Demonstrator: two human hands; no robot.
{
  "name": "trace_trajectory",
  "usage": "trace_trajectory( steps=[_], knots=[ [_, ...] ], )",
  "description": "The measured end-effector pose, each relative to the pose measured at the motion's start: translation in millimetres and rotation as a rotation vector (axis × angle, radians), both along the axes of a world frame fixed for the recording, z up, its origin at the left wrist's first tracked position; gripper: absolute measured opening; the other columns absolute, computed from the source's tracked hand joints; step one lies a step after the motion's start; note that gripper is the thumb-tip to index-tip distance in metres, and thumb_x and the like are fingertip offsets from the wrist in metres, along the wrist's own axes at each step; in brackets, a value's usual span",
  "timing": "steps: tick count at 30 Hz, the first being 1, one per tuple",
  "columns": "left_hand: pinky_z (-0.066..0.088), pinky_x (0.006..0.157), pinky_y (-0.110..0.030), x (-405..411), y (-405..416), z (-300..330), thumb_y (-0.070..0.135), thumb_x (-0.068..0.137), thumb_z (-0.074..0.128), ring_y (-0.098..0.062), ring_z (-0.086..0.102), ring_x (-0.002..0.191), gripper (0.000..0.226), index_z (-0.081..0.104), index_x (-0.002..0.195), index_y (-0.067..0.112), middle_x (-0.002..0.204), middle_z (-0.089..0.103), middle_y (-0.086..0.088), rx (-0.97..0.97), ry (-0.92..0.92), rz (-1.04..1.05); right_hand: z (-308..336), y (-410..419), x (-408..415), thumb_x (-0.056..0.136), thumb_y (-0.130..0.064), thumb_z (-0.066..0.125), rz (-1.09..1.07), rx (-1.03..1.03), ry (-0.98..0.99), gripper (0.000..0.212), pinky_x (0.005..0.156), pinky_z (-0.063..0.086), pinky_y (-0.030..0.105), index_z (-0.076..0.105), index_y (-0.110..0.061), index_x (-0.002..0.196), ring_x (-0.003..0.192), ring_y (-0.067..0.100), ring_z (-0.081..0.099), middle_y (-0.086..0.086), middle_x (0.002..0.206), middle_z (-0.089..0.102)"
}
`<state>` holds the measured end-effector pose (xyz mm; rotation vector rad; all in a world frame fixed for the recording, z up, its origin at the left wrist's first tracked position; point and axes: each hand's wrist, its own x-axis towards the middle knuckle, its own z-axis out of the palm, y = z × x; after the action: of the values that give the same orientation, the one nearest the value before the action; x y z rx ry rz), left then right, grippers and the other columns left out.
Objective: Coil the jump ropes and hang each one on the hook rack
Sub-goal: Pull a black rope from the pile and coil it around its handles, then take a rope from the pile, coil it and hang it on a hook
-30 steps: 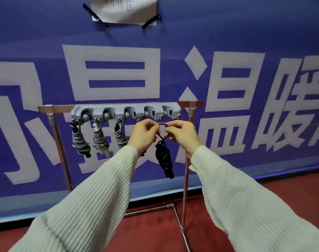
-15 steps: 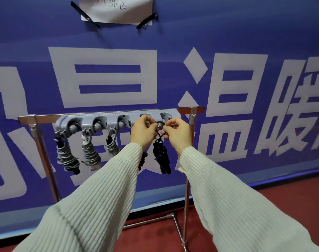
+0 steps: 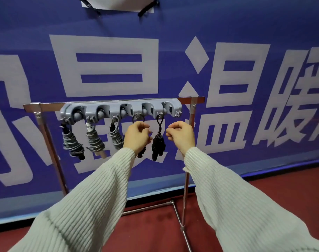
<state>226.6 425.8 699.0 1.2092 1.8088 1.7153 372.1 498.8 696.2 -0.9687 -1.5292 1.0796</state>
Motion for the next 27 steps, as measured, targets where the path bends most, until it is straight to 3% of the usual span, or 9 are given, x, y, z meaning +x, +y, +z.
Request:
trace_trajectory(
  steps=[3,10,22,27],
  knots=[
    [0.057,0.061,-0.036,-2,-19,1,0.005,0.101,0.048,-0.016,0.068,0.064,0.019,0.064,0.096,0.013,0.087,0.071,-0.009,0.014,-0.007,0.023,0,-16,8,0.093,-0.001,0.066,0.030,-0.031,0.023,0.010,0.078,0.064,0.032,0.070,-0.007,0.100,0.088,0.025,0.074,0.011,0.090,0.075],
    [0.048,0.049,-0.021,4,-72,-14,0.004,0.102,0.048,-0.016,0.060,0.059,0.019,0.062,0.091,0.009,0.081,0.067,-0.010,-0.006,-0.050,0.006,-20,-60,12,0.092,-0.003,0.068,0.090,-0.086,0.015,0.009,0.079,0.064,0.035,0.073,-0.009,0.096,0.079,0.020,0.073,0.013,0.090,0.076],
    [0.049,0.052,-0.025,7,-169,-68,0.010,0.101,0.056,-0.015,0.057,0.052,0.017,0.064,0.087,0.003,0.072,0.068,-0.007,-0.050,-0.051,-0.013,-72,-158,-11,0.096,-0.010,0.064,0.291,-0.143,-0.109,0.013,0.068,0.059,0.026,0.072,-0.008,0.086,0.069,0.014,0.066,0.010,0.081,0.072],
    [0.052,0.056,-0.029,-17,-195,-109,0.011,0.099,0.056,-0.017,0.063,0.057,0.017,0.066,0.085,0.009,0.074,0.069,-0.007,-0.119,-0.087,0.031,-102,-185,-31,0.097,-0.011,0.065,0.334,-0.209,-0.142,0.014,0.060,0.056,0.022,0.072,0.001,0.101,0.067,0.013,0.064,0.010,0.083,0.071]
  ],
)
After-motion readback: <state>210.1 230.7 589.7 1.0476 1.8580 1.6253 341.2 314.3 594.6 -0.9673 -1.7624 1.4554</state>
